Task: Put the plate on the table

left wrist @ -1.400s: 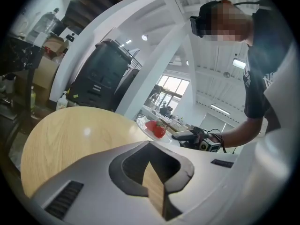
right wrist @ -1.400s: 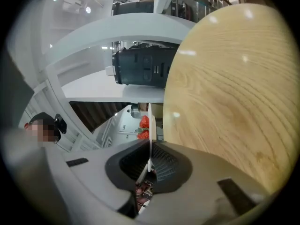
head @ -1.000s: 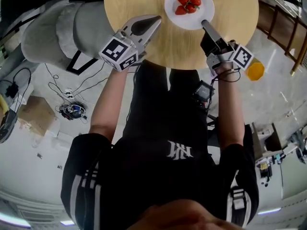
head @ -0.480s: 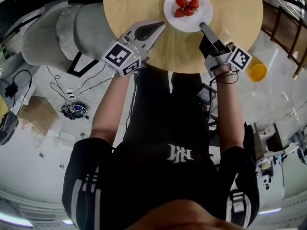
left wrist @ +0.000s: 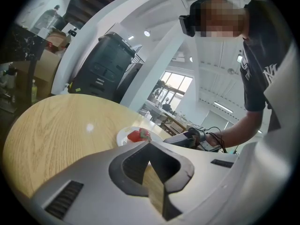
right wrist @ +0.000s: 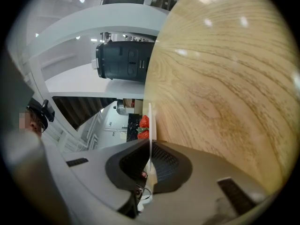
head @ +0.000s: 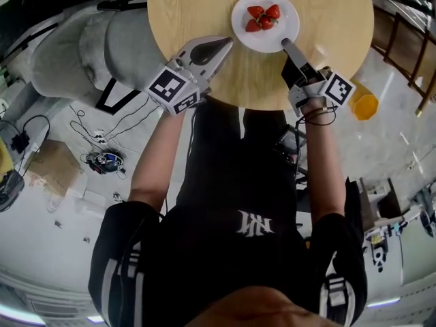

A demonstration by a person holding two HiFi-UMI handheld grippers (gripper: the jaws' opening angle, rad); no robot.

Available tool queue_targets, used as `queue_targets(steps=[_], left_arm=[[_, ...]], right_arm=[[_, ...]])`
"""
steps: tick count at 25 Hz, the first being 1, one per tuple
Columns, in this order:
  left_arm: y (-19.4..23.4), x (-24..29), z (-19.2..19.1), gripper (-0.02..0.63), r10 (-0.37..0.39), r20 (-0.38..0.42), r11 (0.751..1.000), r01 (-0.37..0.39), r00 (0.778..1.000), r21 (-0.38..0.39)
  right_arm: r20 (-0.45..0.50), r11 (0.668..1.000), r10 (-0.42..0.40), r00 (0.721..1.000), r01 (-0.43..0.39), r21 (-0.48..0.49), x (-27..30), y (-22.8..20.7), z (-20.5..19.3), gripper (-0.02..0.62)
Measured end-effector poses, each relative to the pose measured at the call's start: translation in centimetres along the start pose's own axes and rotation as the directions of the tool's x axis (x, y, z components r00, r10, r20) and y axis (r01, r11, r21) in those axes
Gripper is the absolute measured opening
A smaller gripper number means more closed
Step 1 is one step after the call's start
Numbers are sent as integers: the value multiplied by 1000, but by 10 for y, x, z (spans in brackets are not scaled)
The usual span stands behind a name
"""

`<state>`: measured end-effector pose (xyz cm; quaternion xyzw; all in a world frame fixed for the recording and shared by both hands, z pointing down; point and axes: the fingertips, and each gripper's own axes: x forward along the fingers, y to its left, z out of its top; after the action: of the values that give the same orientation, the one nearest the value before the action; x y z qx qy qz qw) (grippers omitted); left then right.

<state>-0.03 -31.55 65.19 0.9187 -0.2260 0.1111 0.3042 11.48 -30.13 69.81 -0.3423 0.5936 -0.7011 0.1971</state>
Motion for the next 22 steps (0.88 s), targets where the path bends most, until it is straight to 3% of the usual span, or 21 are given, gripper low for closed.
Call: queue_targets(steps=[22], left_arm=[[-14, 6, -16, 8, -31, -13, 999, 31, 999, -6]], right_arm=[[9, 996, -63, 998, 63, -57, 0, -7, 1, 15]])
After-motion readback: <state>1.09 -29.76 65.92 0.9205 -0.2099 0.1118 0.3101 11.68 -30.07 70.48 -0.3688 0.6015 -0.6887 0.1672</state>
